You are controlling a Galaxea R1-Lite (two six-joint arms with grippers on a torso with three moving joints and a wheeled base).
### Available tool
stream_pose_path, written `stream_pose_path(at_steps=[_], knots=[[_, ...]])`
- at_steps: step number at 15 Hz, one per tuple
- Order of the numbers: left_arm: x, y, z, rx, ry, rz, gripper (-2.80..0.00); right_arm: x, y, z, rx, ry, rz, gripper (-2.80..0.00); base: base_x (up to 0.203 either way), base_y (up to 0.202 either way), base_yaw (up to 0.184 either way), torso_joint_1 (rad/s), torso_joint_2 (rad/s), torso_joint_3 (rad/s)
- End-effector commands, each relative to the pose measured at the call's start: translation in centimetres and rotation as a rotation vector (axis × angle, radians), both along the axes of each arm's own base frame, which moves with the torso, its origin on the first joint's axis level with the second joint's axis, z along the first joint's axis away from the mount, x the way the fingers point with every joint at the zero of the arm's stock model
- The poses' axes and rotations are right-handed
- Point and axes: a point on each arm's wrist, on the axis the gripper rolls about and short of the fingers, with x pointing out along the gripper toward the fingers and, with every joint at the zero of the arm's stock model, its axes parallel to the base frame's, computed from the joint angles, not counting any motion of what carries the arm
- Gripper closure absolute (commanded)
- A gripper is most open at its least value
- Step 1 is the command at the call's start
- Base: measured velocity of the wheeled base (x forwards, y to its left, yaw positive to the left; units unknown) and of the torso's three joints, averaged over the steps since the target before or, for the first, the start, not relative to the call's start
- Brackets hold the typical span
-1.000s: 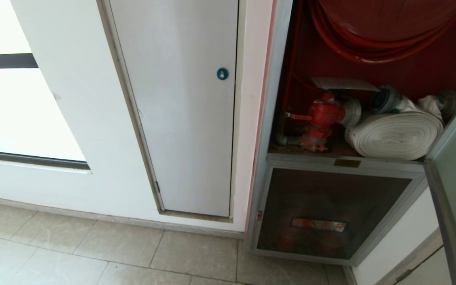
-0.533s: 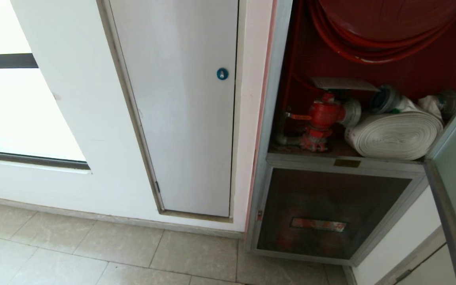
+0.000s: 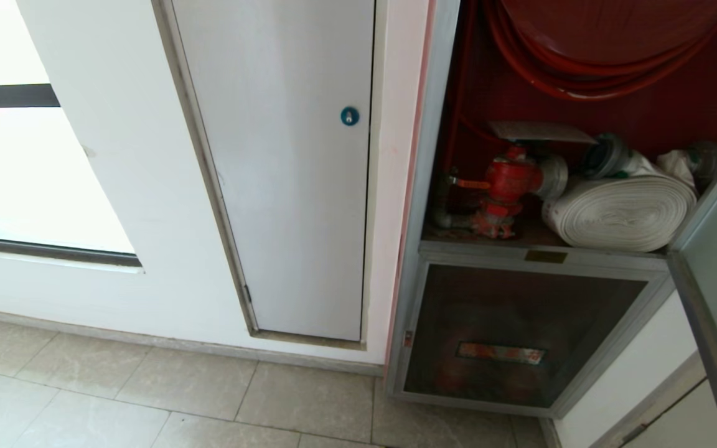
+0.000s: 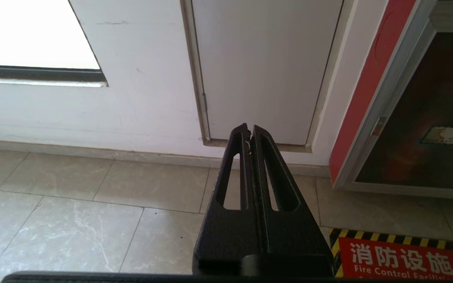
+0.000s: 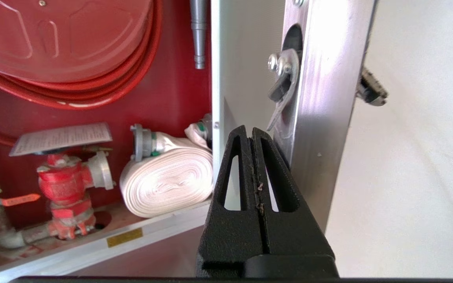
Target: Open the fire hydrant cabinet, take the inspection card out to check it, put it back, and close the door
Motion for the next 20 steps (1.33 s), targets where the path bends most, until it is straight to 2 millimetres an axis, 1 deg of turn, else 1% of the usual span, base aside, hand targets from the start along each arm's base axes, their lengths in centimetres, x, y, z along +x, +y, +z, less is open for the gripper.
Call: stream_pose_path(at_steps=[1,10,13,17,20], knots=[[0.0,0.0,0.0,0.001,0.001,0.000,0.00,-0.4,-0.1,0.3,0.011,-0.001,-0.032,0.00,0.000,0.000,0.000,0.000,0.00,0.000],[0.0,0.0,0.0,0.001,0.001,0.000,0.00,-0.7,-0.1,0.8,0.020,0.059,-0.145,0.00,0.000,0.000,0.000,0.000,0.00,0.000],[0.0,0.0,0.0,0.001,0.001,0.000,0.00,-0.2,-0.1,0.9,0.028,0.076,-0.175,0.00,0.000,0.000,0.000,0.000,0.00,0.000],[0.0,0.0,0.0,0.000,0.001,0.000,0.00,-0.4,-0.1,1.6,0.042,0.084,-0.205,0.00,0.000,0.000,0.000,0.000,0.00,0.000],[0.0,0.0,0.0,0.001,0.001,0.000,0.00,0.1,-0.1,2.4,0.046,0.095,-0.240,0.00,0.000,0.000,0.000,0.000,0.00,0.000]])
